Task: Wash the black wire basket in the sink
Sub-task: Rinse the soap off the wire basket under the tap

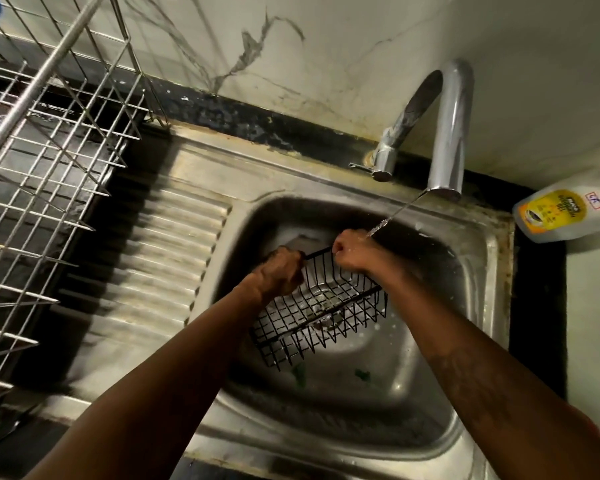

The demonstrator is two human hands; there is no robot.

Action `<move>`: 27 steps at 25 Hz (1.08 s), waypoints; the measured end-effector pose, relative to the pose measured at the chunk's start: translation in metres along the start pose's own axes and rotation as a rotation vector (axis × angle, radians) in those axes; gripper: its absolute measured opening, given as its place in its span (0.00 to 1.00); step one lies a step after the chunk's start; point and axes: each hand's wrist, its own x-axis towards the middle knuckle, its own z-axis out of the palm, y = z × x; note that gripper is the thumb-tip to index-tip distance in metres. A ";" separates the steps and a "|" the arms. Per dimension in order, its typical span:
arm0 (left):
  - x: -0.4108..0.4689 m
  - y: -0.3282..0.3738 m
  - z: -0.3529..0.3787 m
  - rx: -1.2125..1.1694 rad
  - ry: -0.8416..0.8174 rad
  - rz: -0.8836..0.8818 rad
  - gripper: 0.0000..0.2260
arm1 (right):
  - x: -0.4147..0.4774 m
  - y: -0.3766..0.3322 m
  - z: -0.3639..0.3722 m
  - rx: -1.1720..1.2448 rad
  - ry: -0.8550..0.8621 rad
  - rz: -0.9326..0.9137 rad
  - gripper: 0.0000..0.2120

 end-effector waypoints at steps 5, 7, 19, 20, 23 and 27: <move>-0.002 0.008 -0.008 0.026 0.103 -0.017 0.09 | -0.014 -0.013 0.016 -0.405 -0.277 -0.055 0.13; -0.004 0.010 -0.008 0.033 0.103 -0.015 0.09 | -0.015 -0.004 0.017 -0.401 -0.260 -0.061 0.16; -0.007 -0.001 -0.013 0.054 0.093 -0.020 0.06 | -0.028 0.027 0.022 0.030 0.403 0.019 0.14; -0.008 -0.001 -0.014 0.069 0.091 -0.013 0.08 | -0.027 0.032 0.024 0.072 0.364 0.002 0.19; -0.008 0.005 -0.020 0.134 0.108 -0.012 0.10 | -0.025 0.041 0.019 0.210 0.323 -0.066 0.22; 0.010 0.025 -0.020 -0.044 0.083 0.035 0.11 | -0.020 0.043 0.007 0.211 0.255 -0.057 0.19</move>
